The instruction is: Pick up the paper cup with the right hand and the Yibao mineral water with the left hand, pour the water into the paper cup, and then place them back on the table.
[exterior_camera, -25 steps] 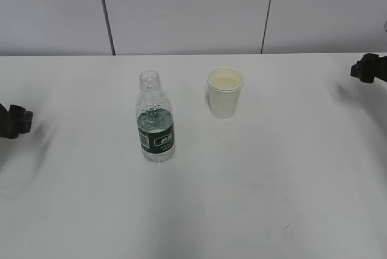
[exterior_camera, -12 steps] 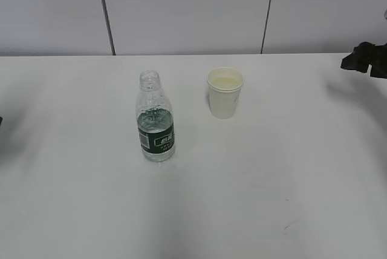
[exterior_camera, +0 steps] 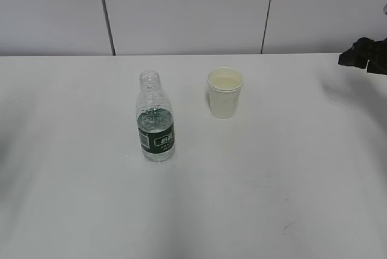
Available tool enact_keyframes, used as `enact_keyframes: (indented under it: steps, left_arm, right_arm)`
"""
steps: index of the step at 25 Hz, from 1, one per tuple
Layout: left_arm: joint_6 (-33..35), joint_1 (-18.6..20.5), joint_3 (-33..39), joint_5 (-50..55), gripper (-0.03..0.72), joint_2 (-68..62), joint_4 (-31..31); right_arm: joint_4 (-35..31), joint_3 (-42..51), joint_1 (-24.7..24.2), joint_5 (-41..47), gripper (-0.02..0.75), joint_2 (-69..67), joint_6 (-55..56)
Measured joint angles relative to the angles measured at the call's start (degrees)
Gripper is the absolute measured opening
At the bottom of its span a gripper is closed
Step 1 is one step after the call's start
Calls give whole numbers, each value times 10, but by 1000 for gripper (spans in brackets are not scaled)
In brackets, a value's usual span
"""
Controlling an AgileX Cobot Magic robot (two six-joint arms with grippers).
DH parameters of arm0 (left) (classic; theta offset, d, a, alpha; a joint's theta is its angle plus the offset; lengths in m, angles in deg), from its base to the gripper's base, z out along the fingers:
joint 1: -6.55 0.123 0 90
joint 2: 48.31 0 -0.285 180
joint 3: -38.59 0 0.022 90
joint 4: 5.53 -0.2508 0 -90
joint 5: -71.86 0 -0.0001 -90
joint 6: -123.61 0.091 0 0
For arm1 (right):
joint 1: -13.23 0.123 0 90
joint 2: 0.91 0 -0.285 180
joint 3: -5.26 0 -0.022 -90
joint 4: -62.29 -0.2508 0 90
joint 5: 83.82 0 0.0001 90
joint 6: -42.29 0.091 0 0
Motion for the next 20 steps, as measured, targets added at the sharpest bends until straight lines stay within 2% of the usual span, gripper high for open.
enact_keyframes:
  steps: [7,15,20]
  left_arm:
    - [2,0,30,104,517,235,12]
    - [2,0,32,230,512,382,46]
    - [32,0,79,246,502,485,74]
  right_arm:
    - [0,-1,0,-5,593,1,-5]
    - [0,-1,0,-11,593,10,-18]
    - [0,-1,0,-18,593,13,-20]
